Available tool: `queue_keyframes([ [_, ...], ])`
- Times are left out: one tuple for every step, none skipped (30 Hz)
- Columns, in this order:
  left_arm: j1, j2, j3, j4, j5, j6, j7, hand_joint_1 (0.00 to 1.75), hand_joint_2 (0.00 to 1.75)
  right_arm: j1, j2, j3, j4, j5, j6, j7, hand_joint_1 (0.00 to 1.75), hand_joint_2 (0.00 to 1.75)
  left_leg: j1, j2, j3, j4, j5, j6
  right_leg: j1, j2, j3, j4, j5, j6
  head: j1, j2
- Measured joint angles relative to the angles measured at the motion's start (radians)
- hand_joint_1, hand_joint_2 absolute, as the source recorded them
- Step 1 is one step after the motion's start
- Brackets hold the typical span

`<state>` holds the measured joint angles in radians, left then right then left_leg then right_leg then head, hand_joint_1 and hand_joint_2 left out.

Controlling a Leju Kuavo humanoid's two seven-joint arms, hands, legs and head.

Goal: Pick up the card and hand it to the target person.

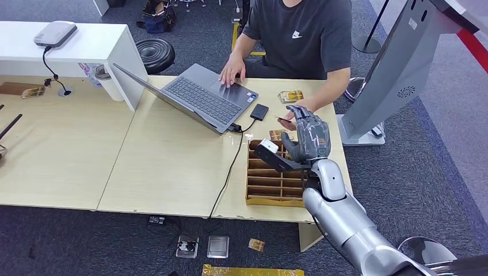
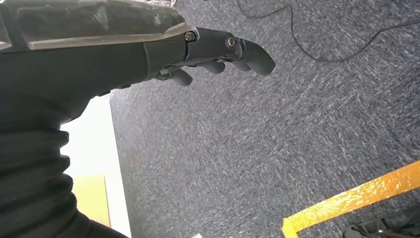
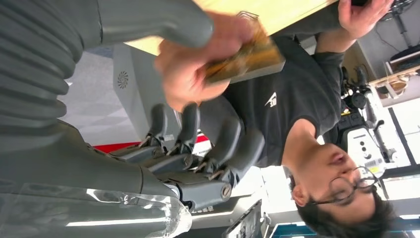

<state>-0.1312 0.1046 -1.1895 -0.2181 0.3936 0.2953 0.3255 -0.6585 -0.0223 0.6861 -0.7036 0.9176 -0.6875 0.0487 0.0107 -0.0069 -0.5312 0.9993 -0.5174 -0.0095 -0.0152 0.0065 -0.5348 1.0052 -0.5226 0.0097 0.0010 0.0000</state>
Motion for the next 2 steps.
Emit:
queue_keyframes([
  [0.000, 0.000, -0.001, 0.000, 0.002, 0.000, 0.000, 0.00, 1.75, 0.001, 0.000, -0.001, 0.002, 0.008, -0.002, 0.002, 0.00, 1.75, 0.000, 0.000, 0.000, 0.000, 0.000, 0.000, 0.000, 0.000, 0.000, 0.000, 0.000, 0.000, 0.000, 0.000],
  [0.000, 0.000, -0.002, 0.000, 0.002, 0.000, 0.000, 0.00, 1.75, 0.002, 0.000, -0.001, 0.003, 0.013, -0.003, 0.004, 0.00, 1.75, 0.000, 0.000, 0.000, 0.000, 0.000, 0.000, 0.000, 0.000, 0.000, 0.000, 0.000, 0.000, 0.000, 0.000],
])
